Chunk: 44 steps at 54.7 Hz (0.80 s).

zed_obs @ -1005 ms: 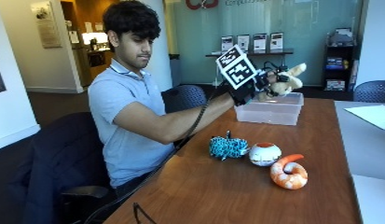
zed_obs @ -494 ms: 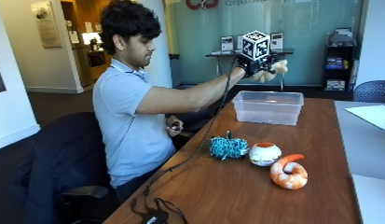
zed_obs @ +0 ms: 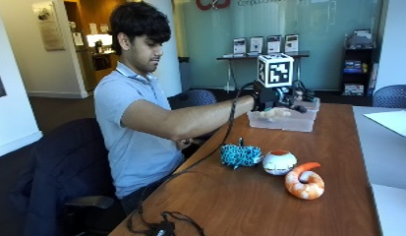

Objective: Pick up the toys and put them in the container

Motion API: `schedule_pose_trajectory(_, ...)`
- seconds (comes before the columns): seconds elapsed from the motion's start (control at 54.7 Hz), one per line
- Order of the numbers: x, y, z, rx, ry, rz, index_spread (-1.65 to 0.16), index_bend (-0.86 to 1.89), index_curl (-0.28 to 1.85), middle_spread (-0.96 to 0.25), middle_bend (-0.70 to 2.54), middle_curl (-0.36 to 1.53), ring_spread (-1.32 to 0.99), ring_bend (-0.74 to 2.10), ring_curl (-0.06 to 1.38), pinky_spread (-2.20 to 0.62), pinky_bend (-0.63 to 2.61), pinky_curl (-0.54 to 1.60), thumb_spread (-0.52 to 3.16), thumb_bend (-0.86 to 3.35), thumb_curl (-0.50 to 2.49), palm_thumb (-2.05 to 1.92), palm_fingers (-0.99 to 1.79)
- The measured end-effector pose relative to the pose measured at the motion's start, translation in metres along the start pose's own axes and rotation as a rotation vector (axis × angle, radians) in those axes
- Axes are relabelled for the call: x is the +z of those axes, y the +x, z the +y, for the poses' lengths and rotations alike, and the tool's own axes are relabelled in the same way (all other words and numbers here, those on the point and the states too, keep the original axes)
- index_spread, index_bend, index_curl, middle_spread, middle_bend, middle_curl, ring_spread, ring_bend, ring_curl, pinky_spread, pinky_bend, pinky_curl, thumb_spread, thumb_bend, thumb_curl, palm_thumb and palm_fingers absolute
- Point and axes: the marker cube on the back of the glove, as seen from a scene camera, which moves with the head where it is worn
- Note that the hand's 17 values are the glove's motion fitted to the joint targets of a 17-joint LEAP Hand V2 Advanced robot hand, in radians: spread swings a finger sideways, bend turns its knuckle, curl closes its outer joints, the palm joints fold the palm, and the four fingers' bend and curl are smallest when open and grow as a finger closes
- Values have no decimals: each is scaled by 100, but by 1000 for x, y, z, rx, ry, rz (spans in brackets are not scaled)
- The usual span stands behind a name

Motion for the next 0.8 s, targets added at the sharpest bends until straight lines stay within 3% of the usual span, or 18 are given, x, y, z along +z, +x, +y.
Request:
schedule_pose_trajectory(0.219,75,126,15,285,-184,-102,-32,18,28,2,12,16,2,18,18,7,106,31,133,12,23,8,-15)
schedule_pose_trajectory(0.311,99,153,21,302,-297,-213,-33,21,30,2,12,16,2,17,18,7,102,30,151,29,30,33,-13)
schedule_pose_trajectory(0.475,153,168,17,246,-452,-65,-34,18,32,0,12,17,2,9,14,7,102,30,161,48,42,58,-26)
schedule_pose_trajectory(0.567,160,171,12,228,-352,-83,-35,15,32,-1,11,17,1,13,13,5,102,31,161,50,44,58,-23)
schedule_pose_trajectory(0.713,144,171,3,258,-75,-29,-36,19,32,-2,24,21,-3,54,22,-3,98,28,163,62,50,65,49)
schedule_pose_trajectory(0.804,119,150,-8,254,53,-131,-34,18,33,-6,32,25,-9,63,26,-9,97,28,154,63,54,70,63)
